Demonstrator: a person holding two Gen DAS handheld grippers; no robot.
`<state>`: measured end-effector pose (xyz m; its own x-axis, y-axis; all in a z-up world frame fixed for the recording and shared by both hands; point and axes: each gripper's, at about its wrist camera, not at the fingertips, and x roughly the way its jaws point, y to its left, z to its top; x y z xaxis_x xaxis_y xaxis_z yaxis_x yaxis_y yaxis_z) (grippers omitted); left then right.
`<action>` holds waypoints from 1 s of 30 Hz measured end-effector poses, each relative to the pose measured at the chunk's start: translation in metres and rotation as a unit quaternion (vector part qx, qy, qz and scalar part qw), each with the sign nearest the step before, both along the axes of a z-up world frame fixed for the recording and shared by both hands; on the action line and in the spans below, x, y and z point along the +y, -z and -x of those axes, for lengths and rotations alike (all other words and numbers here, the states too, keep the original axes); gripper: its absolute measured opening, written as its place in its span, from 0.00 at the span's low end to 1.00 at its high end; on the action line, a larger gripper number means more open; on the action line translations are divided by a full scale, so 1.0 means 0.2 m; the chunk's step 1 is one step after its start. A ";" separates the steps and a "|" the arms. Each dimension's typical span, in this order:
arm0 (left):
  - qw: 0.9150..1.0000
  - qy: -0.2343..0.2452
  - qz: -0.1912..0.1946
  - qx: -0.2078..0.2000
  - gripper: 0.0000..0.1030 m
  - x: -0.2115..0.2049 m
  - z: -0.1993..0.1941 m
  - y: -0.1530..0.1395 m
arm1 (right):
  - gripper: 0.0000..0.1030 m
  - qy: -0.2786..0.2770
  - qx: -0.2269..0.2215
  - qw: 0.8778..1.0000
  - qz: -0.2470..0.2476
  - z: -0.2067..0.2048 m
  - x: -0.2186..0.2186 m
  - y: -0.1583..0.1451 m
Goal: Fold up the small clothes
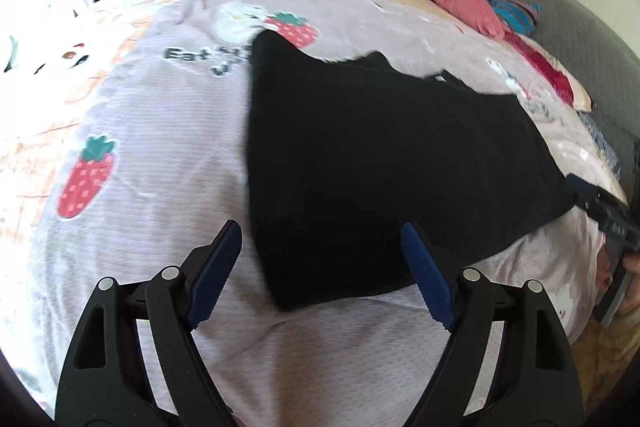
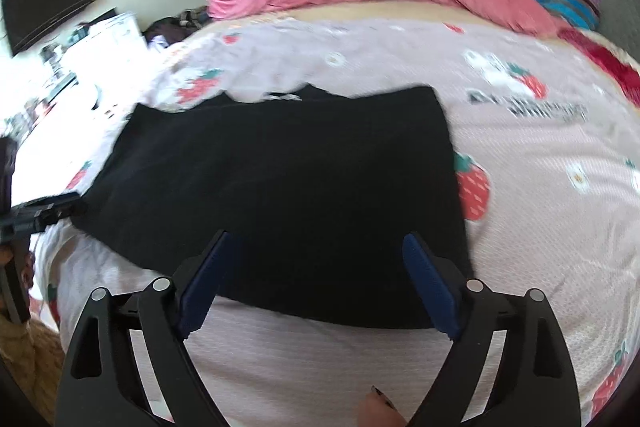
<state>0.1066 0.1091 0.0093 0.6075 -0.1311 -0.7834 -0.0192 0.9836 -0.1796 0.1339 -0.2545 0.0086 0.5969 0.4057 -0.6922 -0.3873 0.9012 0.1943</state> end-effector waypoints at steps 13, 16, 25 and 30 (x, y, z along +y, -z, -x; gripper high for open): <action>0.996 -0.082 0.019 -0.011 0.91 0.25 -0.04 -0.08 | 0.91 -0.146 -0.071 0.985 0.063 0.19 0.68 -0.07; 0.996 -0.089 0.015 -0.008 0.91 0.26 -0.06 -0.08 | 0.91 -0.178 -0.092 0.975 0.097 0.24 0.84 -0.06; 0.995 -0.100 0.000 0.007 0.91 0.32 -0.13 -0.05 | 0.91 -0.210 -0.147 0.945 0.204 0.30 1.19 0.06; 0.994 -0.104 -0.001 0.012 0.91 0.34 -0.17 -0.05 | 0.91 -0.203 -0.159 0.938 0.231 0.25 1.29 0.11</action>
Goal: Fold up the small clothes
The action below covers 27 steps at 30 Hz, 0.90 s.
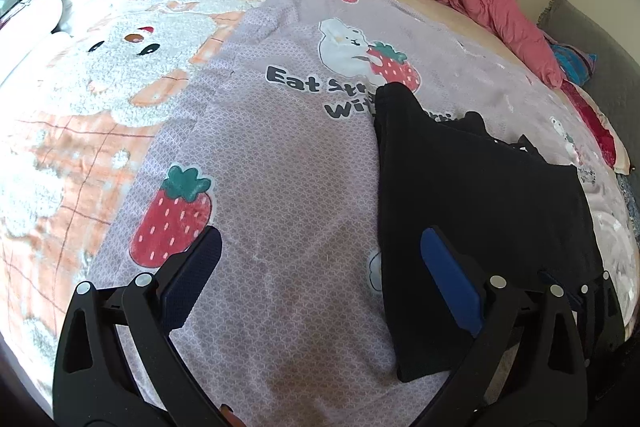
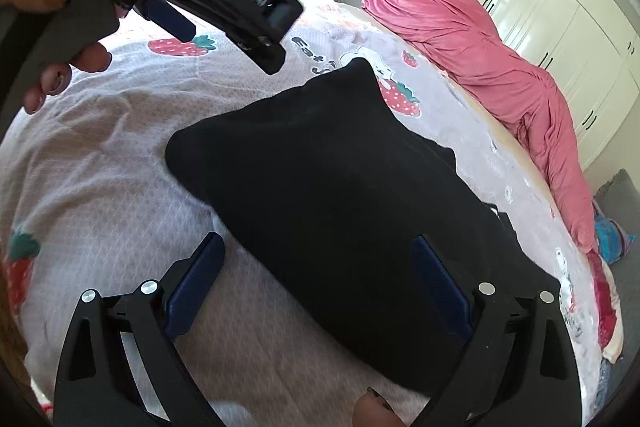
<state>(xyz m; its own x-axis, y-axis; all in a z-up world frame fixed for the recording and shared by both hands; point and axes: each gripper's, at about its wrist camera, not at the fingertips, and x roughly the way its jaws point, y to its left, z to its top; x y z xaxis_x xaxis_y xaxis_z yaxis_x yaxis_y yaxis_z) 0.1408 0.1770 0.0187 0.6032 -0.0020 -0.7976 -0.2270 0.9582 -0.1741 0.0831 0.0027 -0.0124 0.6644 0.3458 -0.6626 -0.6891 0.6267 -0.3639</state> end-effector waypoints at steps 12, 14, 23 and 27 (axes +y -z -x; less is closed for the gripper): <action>0.998 -0.025 0.060 0.014 0.91 0.07 -0.16 0.05 | 0.60 -0.002 -0.027 0.999 -0.020 -0.10 0.08 -0.02; 0.996 -0.026 0.084 0.013 0.91 0.08 -0.18 0.05 | 0.39 -0.014 -0.023 0.999 -0.039 -0.10 0.06 -0.05; 0.986 -0.002 0.165 -0.001 0.91 -0.04 -0.29 0.03 | 0.11 -0.008 -0.050 0.994 -0.100 -0.08 -0.14 -0.19; 0.978 0.020 0.206 -0.012 0.91 -0.14 -0.34 0.01 | 0.10 0.010 -0.068 0.991 -0.113 -0.06 -0.25 -0.24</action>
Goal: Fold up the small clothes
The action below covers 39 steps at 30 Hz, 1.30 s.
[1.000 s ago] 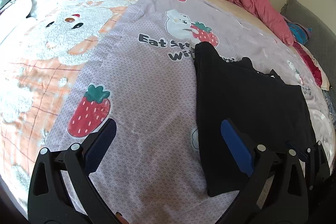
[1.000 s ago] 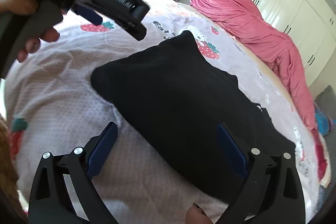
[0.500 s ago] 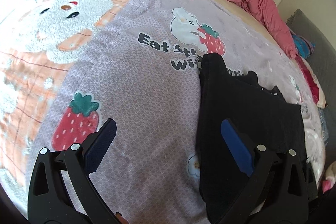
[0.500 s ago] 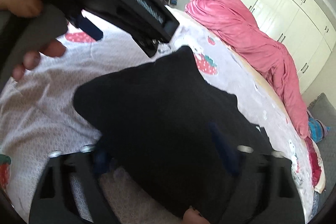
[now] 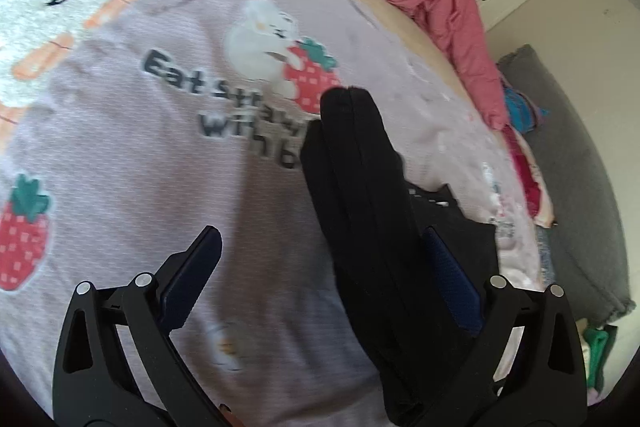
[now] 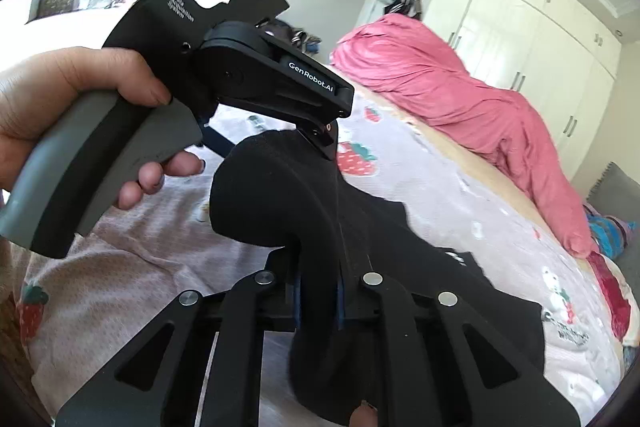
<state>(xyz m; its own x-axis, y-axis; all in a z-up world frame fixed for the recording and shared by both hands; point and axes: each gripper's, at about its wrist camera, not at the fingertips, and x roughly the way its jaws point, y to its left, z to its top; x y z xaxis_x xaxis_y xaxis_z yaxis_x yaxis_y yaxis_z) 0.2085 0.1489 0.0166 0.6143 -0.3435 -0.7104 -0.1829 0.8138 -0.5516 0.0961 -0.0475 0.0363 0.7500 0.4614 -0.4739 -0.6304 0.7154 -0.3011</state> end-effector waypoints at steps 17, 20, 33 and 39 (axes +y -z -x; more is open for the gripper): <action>0.991 0.102 0.012 -0.086 0.33 -0.79 -0.17 -0.26 | 0.08 0.137 0.033 0.980 -0.144 -0.02 -0.69 -0.06; 0.991 0.115 0.007 -0.073 0.33 -0.94 -0.23 -0.24 | 0.08 0.158 0.057 0.971 -0.169 -0.06 -0.80 -0.04; 0.987 0.155 -0.037 -0.002 0.33 -1.41 -0.45 -0.01 | 0.08 0.223 0.201 0.918 -0.258 -0.17 -1.21 0.19; 0.985 0.169 -0.009 -0.002 0.67 -1.48 -0.44 0.02 | 0.17 0.234 0.265 0.890 -0.288 -0.21 -1.31 0.29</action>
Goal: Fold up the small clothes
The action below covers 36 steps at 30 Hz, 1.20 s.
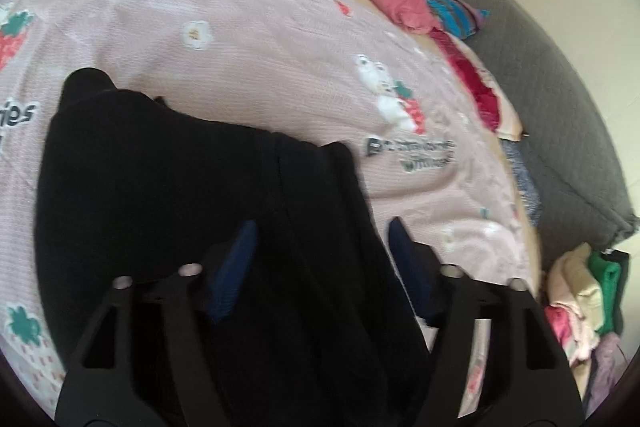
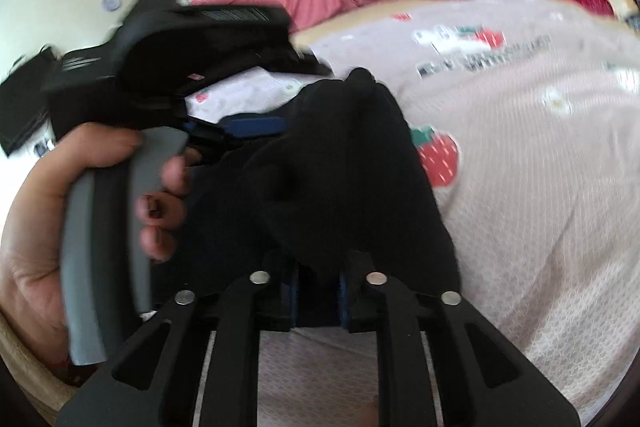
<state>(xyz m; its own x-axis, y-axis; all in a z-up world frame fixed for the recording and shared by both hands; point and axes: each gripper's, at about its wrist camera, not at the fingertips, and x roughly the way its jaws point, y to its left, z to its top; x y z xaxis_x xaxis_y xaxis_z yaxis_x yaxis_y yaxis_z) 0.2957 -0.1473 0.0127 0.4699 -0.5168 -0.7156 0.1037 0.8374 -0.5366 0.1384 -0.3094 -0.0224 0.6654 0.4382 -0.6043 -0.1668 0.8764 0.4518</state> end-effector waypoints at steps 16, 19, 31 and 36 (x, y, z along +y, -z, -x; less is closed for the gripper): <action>0.989 -0.015 -0.117 -0.093 0.76 0.39 0.34 -0.13 | 0.70 -0.081 0.108 0.976 -0.172 -0.19 -0.17 0.00; 0.986 -0.011 -0.144 -0.088 0.76 0.41 0.34 -0.09 | 0.70 -0.089 0.121 0.977 -0.154 -0.29 -0.15 -0.02; 0.973 0.011 -0.210 -0.095 0.83 0.35 0.34 -0.03 | 0.55 -0.107 0.133 0.981 -0.087 -0.63 -0.06 -0.02; 0.973 0.019 -0.213 -0.090 0.83 0.34 0.33 -0.01 | 0.30 -0.114 0.126 0.983 -0.068 -0.70 -0.06 0.02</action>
